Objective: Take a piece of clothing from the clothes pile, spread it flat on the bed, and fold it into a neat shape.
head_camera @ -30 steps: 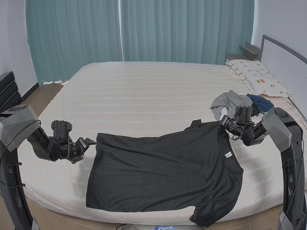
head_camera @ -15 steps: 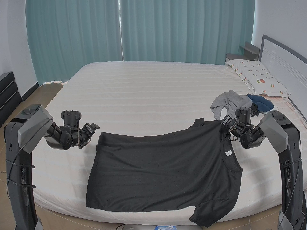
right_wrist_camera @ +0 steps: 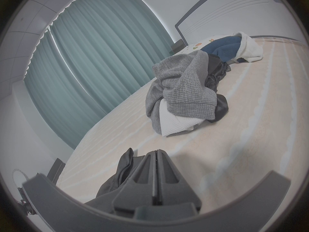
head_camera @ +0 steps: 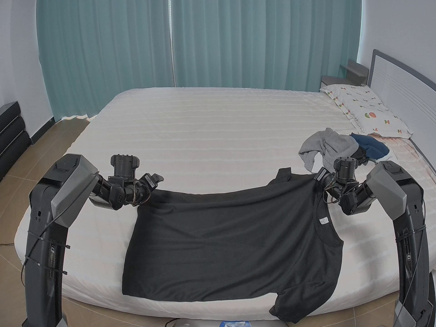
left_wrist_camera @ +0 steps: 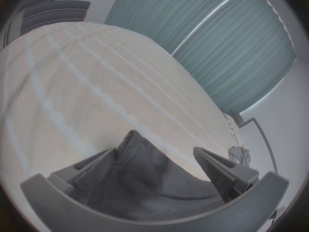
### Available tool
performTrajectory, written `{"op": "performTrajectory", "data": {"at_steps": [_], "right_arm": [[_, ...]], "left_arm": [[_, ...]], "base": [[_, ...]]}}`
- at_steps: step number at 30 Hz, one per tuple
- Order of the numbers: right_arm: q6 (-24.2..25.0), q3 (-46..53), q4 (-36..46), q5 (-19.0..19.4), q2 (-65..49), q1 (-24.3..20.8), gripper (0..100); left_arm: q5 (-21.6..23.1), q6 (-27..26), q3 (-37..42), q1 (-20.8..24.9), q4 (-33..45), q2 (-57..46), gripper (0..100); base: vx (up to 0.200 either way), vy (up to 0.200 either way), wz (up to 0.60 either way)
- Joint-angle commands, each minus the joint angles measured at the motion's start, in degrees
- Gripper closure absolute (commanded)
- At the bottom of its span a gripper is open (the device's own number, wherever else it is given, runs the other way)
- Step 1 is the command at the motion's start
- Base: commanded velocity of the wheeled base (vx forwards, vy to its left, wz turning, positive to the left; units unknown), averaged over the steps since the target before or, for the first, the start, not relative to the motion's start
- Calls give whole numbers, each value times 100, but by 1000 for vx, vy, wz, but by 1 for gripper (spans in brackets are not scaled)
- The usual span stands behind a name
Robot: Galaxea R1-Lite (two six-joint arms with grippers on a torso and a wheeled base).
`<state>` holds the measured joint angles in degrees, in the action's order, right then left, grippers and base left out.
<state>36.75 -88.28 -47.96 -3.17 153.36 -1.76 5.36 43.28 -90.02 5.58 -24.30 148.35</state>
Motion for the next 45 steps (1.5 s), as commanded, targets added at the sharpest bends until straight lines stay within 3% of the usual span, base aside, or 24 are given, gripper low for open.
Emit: {"op": "performTrajectory", "data": {"at_steps": [1, 2, 3, 10, 17, 18, 22, 29, 45], "right_arm": [[-2, 22, -3, 1, 10, -27, 100], [-2, 22, -3, 1, 10, -27, 100], [-2, 22, -3, 1, 10, -27, 100], [16, 22, -3, 1, 10, -27, 100], [25, -49, -3, 9, 19, -27, 100], [16, -84, -109, 9, 28, -27, 100], [16, -198, -223, 1, 54, -27, 100], [42, -963, -232, -35, 300, 0, 100], [-46, -1174, -135, -263, 783, -158, 100]], "left_arm": [[-18, -21, -192, 57, 4, 256, 0], [-18, -21, -201, 57, 13, 274, 0], [-27, -30, -209, 57, 13, 300, 100], [-273, -390, -350, 31, -14, 485, 100], [-651, -276, -754, -13, -31, 564, 100], [-826, -39, -956, -57, -49, 590, 100], [-853, 322, -1176, -180, -49, 581, 100], [-809, 374, -1220, -303, -365, 634, 100], [-782, 366, -1247, -233, -409, 933, 100]], "base": [[0, 0, 0], [0, 0, 0], [0, 0, 0], [0, 0, 0], [0, 0, 0], [0, 0, 0], [0, 0, 0], [0, 0, 0], [0, 0, 0]]}}
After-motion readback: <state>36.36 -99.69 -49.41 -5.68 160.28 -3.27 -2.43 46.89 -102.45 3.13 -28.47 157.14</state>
